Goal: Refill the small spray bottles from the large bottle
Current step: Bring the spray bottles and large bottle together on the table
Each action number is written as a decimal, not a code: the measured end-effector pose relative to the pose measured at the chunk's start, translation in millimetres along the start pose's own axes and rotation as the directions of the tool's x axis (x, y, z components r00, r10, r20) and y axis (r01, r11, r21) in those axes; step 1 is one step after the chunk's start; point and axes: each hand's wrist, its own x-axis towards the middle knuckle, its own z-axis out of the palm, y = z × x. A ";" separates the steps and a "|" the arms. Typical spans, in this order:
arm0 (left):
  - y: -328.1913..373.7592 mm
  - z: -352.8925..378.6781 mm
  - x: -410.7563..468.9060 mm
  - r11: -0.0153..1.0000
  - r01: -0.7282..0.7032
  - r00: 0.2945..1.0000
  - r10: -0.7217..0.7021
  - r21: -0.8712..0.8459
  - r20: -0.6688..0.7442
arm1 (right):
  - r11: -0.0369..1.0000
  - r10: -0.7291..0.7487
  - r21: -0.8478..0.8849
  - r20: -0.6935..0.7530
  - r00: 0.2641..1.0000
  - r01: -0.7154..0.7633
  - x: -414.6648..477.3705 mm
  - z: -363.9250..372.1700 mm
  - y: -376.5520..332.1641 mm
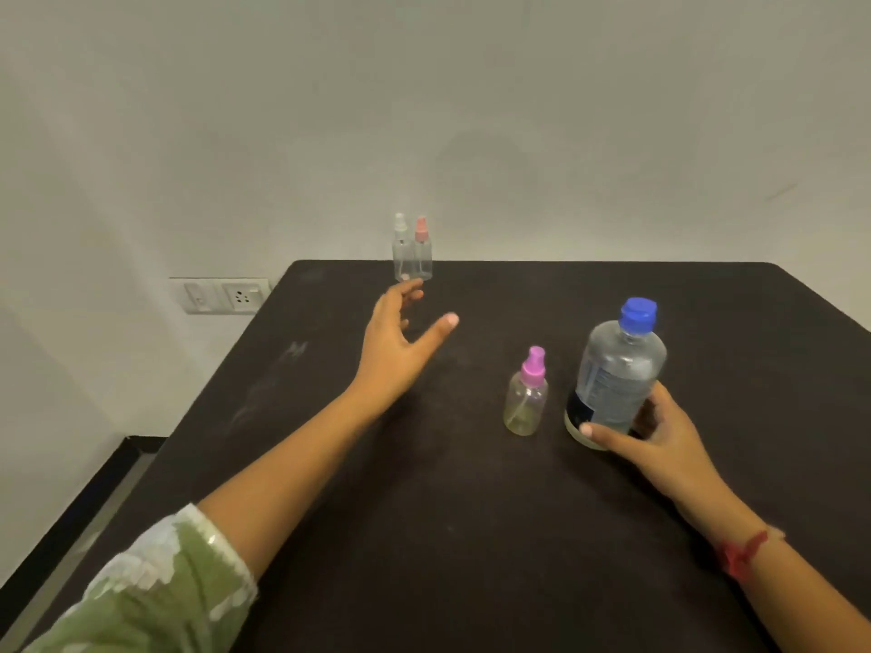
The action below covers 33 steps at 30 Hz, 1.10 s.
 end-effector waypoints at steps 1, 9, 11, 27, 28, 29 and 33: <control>-8.0 -2.6 14.4 1.000 0.021 0.998 -0.020 0.018 -0.052 | 1.000 0.000 0.002 -0.002 1.000 0.000 0.4 0.8 -0.8; -71.3 10.1 119.9 0.943 0.295 0.949 -0.271 0.155 -0.159 | 0.998 0.056 0.023 -0.010 0.998 -0.056 1.8 4.2 -5.3; -83.5 15.2 138.2 0.924 0.361 0.926 -0.339 0.128 -0.164 | 0.996 0.082 0.035 -0.012 0.997 -0.081 2.5 4.5 -6.4; -119.8 30.9 207.8 0.928 0.371 0.926 -0.366 0.040 -0.089 | 0.959 0.281 0.041 -0.044 0.959 -0.279 24.5 1.5 10.3; -120.0 31.3 209.2 0.927 0.373 0.925 -0.368 0.035 -0.093 | 0.960 0.281 0.035 -0.044 0.959 -0.279 25.0 1.0 11.8; -120.0 31.2 210.5 0.925 0.380 0.922 -0.376 0.028 -0.095 | 0.959 0.282 0.031 -0.045 0.958 -0.281 25.6 1.0 12.2; -118.7 27.8 210.4 0.917 0.399 0.916 -0.400 -0.019 -0.033 | 0.963 0.269 0.032 -0.055 0.962 -0.267 25.6 2.3 12.3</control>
